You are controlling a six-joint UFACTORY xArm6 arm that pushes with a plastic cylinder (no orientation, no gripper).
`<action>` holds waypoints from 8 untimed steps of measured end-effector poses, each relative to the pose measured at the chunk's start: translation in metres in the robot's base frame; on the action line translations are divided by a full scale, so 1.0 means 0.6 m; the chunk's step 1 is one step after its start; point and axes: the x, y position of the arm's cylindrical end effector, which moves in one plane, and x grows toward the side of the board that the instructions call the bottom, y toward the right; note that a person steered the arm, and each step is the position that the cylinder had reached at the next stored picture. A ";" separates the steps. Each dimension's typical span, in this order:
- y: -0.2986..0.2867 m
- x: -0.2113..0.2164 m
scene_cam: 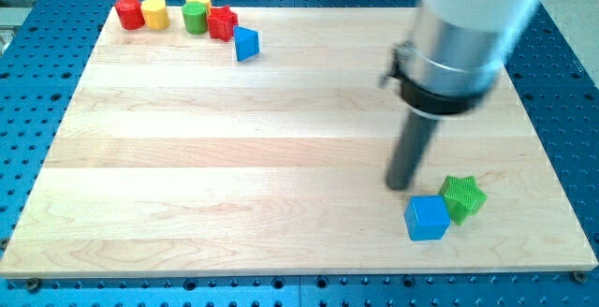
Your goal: Move the red star and triangle to the center of the board
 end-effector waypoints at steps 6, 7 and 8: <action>-0.658 -0.516; -0.638 -0.533; -0.516 -0.531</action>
